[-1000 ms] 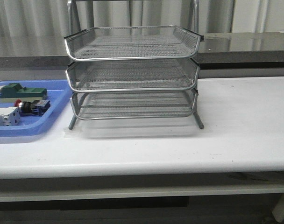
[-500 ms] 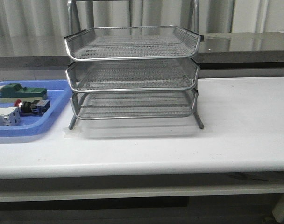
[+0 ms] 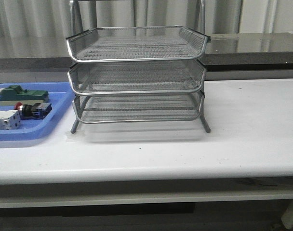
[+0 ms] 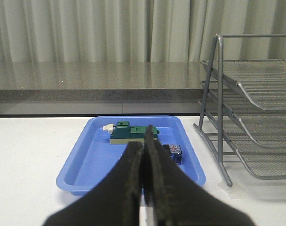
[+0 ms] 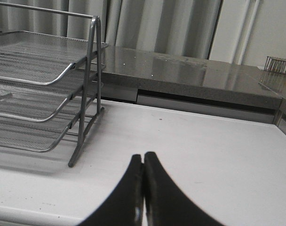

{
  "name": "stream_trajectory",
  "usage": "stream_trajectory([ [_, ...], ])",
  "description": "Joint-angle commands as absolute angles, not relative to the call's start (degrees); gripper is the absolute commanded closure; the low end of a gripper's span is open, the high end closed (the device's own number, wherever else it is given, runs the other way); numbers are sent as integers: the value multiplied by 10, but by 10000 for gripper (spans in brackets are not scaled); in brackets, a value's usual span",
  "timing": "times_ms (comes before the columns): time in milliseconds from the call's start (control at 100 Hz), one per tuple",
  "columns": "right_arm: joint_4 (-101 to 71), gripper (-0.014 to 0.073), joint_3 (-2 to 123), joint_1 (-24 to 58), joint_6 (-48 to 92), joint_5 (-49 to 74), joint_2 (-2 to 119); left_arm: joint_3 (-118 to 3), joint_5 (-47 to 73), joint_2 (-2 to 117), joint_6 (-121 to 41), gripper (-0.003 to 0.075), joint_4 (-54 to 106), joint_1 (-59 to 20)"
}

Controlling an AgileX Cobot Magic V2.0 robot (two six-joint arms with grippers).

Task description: Place button on rack with both arms

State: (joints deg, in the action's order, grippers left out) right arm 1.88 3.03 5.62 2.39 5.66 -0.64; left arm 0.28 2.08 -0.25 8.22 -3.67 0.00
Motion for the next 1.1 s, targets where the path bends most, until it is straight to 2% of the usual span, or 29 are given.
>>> stream_trajectory([
  [0,-3,659,100,55,26,81,17,21,-28,-20,86,741,-34,-1],
  [300,-40,659,296,55,26,325,189,21,-28,-20,86,741,-34,-1],
  [410,-62,659,354,55,26,377,261,21,-28,-20,86,741,-34,-1],
  [620,-157,659,418,55,26,368,374,21,-28,-20,86,741,-34,-1],
  [990,-301,659,419,55,26,347,497,21,-28,-20,86,741,-34,-1],
  [1090,-325,630,419,55,36,342,526,21,-28,-20,86,741,-34,-1],
])
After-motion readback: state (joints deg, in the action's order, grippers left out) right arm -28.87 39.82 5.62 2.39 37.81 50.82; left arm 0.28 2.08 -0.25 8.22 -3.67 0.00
